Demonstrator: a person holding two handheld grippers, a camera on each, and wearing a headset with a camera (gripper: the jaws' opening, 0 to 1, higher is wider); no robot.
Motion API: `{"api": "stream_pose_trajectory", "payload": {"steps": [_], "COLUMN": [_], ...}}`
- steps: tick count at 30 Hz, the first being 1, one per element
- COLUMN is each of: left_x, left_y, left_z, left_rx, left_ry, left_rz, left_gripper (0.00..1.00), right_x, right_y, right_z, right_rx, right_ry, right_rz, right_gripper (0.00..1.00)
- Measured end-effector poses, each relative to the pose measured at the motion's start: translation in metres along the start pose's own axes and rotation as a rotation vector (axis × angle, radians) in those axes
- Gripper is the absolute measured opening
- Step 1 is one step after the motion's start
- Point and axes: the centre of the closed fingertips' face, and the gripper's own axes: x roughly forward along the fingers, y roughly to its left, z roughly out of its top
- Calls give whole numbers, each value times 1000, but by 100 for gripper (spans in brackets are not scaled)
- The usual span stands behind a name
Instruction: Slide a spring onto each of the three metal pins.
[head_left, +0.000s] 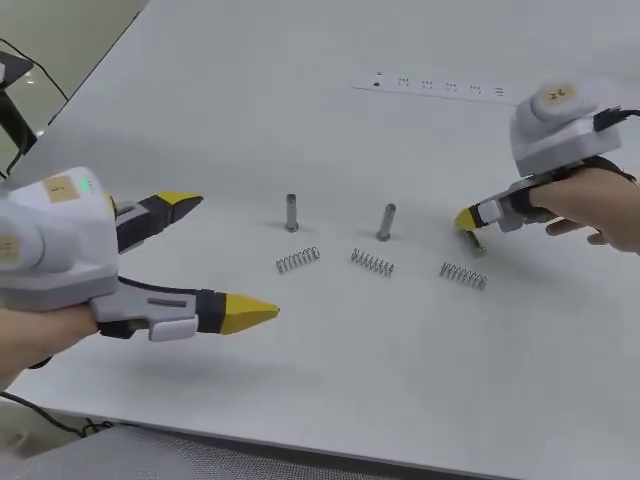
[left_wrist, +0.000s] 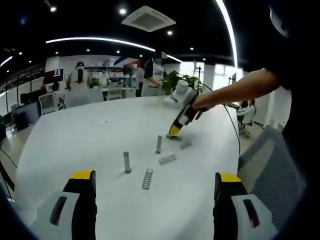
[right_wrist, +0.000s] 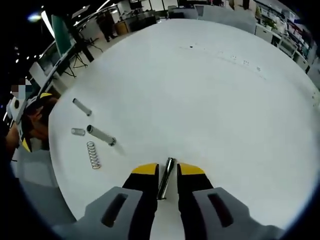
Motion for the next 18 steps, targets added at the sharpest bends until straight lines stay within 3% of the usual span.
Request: {"api": "stream_pose_trajectory", "payload": {"steps": [17, 18], "left_x": [1, 1], "left_y": [1, 0], "left_z": [-3, -3], "left_rx": [1, 0], "left_ry": [9, 8], "left_rz": [-1, -1], "left_gripper": [96, 96], "right_x": [10, 10], "right_y": [-2, -2], "right_z": [-6, -3], "right_rx": [-23, -29], "right_ry": [53, 35], "right_rz": [-15, -10], "right_gripper": [8, 8]}}
